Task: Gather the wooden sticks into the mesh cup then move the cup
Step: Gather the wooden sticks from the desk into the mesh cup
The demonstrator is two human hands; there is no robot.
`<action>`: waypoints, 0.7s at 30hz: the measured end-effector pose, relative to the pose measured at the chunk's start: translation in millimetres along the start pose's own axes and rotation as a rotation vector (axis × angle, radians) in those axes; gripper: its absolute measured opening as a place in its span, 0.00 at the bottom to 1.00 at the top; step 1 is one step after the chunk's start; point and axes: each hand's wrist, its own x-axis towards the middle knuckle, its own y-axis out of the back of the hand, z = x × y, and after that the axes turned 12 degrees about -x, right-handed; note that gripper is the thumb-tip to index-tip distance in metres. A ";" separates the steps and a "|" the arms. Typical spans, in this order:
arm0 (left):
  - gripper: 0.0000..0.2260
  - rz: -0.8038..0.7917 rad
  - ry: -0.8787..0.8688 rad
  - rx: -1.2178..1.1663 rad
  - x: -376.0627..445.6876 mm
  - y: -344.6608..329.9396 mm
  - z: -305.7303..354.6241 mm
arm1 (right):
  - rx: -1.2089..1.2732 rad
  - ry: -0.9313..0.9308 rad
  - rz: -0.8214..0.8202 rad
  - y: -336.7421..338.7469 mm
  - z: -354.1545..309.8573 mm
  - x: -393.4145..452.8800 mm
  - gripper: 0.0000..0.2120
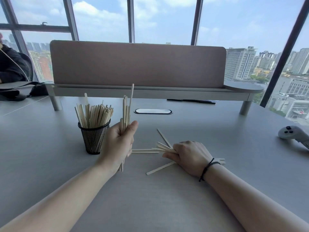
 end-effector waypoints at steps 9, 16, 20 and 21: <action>0.24 0.035 -0.046 0.010 -0.5 0.1 0.6 | 0.149 -0.124 0.290 9.0 -2.7 3.0 0.33; 0.29 0.030 -0.152 0.038 0.7 2.7 1.7 | 1.059 -0.306 0.422 64.6 -41.9 26.2 0.25; 0.30 0.011 -0.193 0.070 -0.7 3.1 -0.1 | 1.590 -0.306 0.319 77.0 -67.0 39.4 0.22; 0.29 0.007 -0.194 0.079 -1.0 3.5 -0.7 | 1.610 -0.308 0.302 74.2 -70.7 41.3 0.23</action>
